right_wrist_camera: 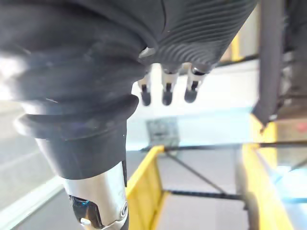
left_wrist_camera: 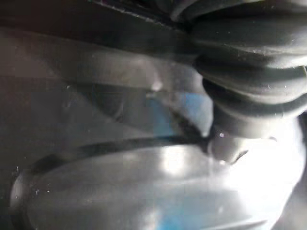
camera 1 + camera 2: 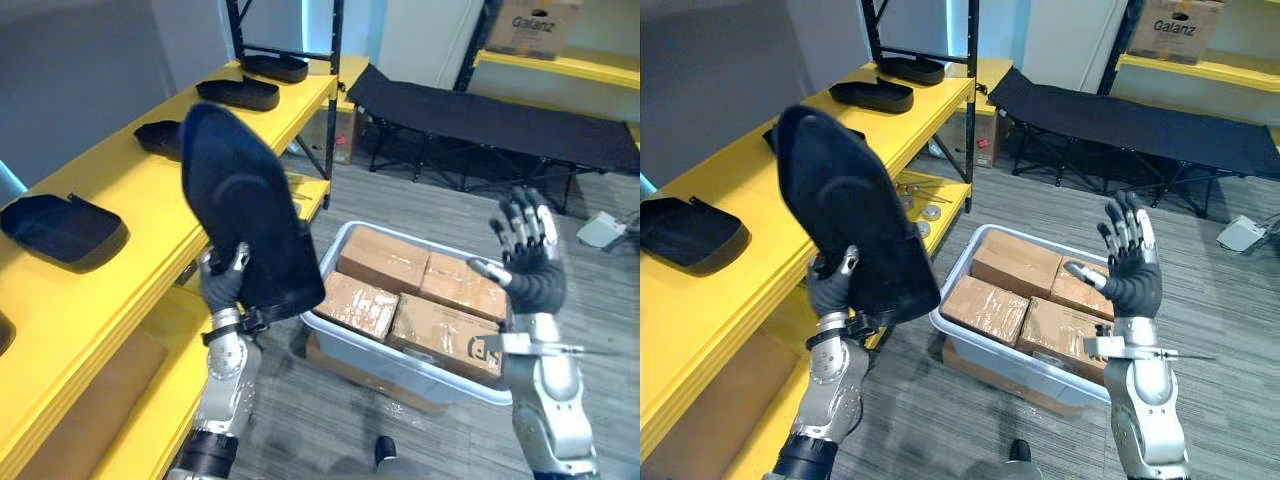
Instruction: Walk over and take plastic housings, then place them on the shelf
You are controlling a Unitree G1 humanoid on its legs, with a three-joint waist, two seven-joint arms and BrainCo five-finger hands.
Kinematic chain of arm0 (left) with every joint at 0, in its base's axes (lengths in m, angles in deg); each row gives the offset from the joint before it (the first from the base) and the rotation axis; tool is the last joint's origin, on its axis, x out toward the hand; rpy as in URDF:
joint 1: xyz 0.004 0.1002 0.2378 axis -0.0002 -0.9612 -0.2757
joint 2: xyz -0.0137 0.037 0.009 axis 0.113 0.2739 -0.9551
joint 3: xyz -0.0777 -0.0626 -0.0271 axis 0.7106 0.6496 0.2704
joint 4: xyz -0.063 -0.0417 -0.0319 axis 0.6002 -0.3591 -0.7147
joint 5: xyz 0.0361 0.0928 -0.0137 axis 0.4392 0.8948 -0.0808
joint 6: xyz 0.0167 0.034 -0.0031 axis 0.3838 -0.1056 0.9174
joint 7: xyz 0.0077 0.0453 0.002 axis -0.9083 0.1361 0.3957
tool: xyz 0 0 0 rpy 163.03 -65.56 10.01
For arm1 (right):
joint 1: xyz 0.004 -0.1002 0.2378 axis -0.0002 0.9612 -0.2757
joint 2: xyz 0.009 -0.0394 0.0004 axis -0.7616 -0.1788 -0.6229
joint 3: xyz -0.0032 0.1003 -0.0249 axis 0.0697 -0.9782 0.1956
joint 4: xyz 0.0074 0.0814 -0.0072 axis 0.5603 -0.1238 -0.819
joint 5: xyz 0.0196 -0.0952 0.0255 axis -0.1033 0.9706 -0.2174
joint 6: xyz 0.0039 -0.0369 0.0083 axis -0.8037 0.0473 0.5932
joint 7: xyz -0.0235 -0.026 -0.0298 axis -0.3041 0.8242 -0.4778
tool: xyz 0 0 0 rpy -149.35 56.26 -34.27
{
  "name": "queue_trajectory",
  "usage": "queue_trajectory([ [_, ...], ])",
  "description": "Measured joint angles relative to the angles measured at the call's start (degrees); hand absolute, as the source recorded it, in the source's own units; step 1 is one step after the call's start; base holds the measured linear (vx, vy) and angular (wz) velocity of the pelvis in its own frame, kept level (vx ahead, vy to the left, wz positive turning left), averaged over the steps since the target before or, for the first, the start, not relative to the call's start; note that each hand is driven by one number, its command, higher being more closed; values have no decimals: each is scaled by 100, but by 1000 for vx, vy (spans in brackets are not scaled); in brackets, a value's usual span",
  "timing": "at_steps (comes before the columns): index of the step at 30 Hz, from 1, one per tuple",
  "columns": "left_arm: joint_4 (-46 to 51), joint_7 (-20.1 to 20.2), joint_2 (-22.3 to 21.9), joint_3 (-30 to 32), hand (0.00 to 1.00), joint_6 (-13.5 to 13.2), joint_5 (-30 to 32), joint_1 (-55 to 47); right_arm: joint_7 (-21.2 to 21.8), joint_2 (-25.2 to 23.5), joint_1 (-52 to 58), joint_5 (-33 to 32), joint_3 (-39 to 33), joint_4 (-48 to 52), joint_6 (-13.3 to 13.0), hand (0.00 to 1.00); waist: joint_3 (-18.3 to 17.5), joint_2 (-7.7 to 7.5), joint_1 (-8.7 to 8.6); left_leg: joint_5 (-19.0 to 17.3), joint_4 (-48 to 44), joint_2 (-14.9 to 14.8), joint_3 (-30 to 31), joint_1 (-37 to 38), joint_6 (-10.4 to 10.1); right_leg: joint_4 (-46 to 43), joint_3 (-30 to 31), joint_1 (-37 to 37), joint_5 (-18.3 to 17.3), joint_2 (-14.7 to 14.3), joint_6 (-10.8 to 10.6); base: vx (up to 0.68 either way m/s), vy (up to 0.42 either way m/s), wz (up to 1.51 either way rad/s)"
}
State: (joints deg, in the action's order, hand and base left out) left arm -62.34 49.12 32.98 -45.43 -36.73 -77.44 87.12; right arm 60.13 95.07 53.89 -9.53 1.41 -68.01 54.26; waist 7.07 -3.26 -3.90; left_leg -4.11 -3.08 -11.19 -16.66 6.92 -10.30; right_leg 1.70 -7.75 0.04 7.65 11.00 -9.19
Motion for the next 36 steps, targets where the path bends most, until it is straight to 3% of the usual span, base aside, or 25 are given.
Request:
queue_trajectory([
  [7,329,-284,4,170,100,-20,587,-185,-181,-411,452,-78,-317,-719,25,0,-12,12,-18,-1,54,13,-97,-14,-1,52,38,85,31,-2,2,7,7,-6],
  [11,954,-78,-27,76,100,-196,554,-446,-345,-673,518,-158,-475,-1039,-3,0,-22,68,-27,-41,42,17,-97,-54,-2,53,38,103,38,1,-1,0,0,0],
  [17,1820,212,-62,2,100,-288,568,-740,-170,-744,75,-152,-111,-1162,-109,0,-75,265,35,-228,-353,44,234,-339,50,62,-210,-11,20,101,-19,12,22,21],
  [20,2304,273,-69,302,100,-224,686,-1160,-14,-722,-412,-69,447,-1475,-147,0,-67,342,329,-230,-448,88,724,-453,56,64,-683,-325,-56,166,-71,-23,12,74],
  [24,2925,346,-68,1426,100,-175,790,-1865,17,-612,-1098,254,1009,-1802,-274,0,-53,343,821,-206,-527,189,1458,-702,73,94,-1389,-654,-166,213,-97,-40,4,90],
  [25,3040,440,-64,1810,100,-176,747,-2054,-12,-543,-1337,345,1092,-1838,-321,0,-36,323,1029,-156,-535,229,1679,-827,77,122,-1613,-724,-172,218,-99,-27,-1,90],
  [29,3107,921,-72,2275,100,-197,216,-2443,-319,-418,-2083,673,1143,-1888,-439,0,33,245,1421,53,-490,374,2361,-1183,55,160,-2188,-857,-254,207,-136,-13,-10,90],
  [31,3101,1327,-92,2296,100,-203,-34,-2548,-542,-404,-2311,784,1151,-1892,-403,0,55,226,1448,126,-480,441,2737,-1303,54,-139,-2111,-872,-599,206,-145,40,9,104],
  [33,3098,1755,-98,2284,100,-257,-122,-2566,-665,-402,-2270,785,1147,-1890,-247,0,179,196,1426,207,-467,558,3226,-1307,11,-646,-1628,-922,-1239,187,-130,61,-16,122],
  [35,3097,2004,-125,2275,100,-376,-124,-2589,-671,-397,-2110,796,1127,-1891,-122,0,226,159,1427,266,-441,587,3531,-1313,-46,-997,-1725,-986,-1507,182,-126,33,-77,103],
  [36,3099,2131,-126,2202,100,-474,-121,-2595,-660,-408,-1907,798,1047,-1890,-78,0,261,209,1397,421,-427,603,3565,-1458,-23,-1083,-2077,-1091,-1603,169,-95,18,-93,145],
])
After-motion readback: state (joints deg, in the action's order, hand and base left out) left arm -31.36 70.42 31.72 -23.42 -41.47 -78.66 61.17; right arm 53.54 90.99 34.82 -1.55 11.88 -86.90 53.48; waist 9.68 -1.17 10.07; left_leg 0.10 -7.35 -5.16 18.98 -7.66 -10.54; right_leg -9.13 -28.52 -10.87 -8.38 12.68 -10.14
